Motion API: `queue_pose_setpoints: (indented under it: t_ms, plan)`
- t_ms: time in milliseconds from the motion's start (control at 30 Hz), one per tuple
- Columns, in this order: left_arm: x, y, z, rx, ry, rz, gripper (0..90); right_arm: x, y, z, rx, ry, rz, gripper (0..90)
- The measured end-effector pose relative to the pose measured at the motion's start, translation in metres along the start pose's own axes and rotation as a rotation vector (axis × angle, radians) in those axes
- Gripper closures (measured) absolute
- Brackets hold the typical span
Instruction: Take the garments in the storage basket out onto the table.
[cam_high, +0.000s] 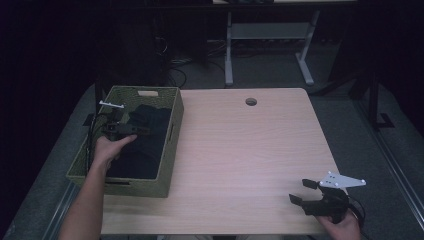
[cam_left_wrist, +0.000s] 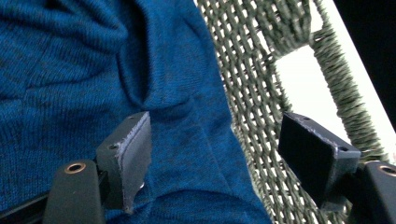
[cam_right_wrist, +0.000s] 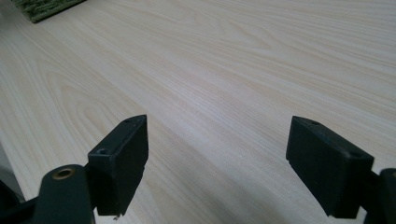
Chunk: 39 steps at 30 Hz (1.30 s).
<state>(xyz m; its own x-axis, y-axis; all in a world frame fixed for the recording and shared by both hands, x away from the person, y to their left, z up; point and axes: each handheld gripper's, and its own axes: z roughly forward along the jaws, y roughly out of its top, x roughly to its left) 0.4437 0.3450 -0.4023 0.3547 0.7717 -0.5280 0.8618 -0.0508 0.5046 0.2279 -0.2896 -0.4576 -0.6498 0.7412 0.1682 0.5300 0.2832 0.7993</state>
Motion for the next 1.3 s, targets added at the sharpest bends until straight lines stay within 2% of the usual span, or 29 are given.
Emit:
queue_pose_setpoints:
  t_ms: [133,333,367,400,433,567,733,900,1033,1133,1300]
  plan:
    - [0.003,0.001,0.003,0.03,0.027,-0.021,27.1,0.0,0.0,0.0,-0.001,0.002,0.0,20.7]
    - [0.005,0.0,0.009,0.086,0.042,-0.012,29.7,0.0,0.001,-0.001,-0.003,0.003,0.0,20.7]
    - [0.007,-0.001,0.012,0.113,0.059,-0.018,29.7,0.0,0.001,-0.001,-0.003,0.003,0.0,20.7]
    - [0.007,-0.001,0.012,0.113,0.059,-0.018,29.8,0.0,0.001,-0.001,-0.003,0.004,0.0,20.7]
    - [0.009,-0.001,0.013,0.132,0.082,-0.013,29.9,0.0,0.001,-0.001,-0.002,0.004,0.0,20.7]
    - [0.011,-0.003,0.015,0.162,0.099,-0.03,30.0,0.001,0.001,-0.001,0.001,0.007,0.0,20.7]
    - [0.014,-0.005,0.02,0.211,0.12,-0.028,30.0,0.001,0.001,-0.002,0.0,0.009,-0.002,20.8]
    - [0.015,-0.008,0.025,0.226,0.144,-0.031,31.8,0.001,0.001,-0.002,0.001,0.01,-0.002,20.8]
    - [0.015,-0.008,0.026,0.239,0.163,-0.012,35.5,0.001,0.001,-0.001,0.001,0.01,-0.004,20.8]
    - [0.016,-0.009,0.026,0.236,0.183,-0.008,40.5,0.001,0.001,-0.002,-0.001,0.01,-0.007,20.8]
    - [0.015,-0.009,0.027,0.245,0.235,0.028,52.9,0.002,0.001,-0.003,-0.002,0.009,-0.008,20.8]
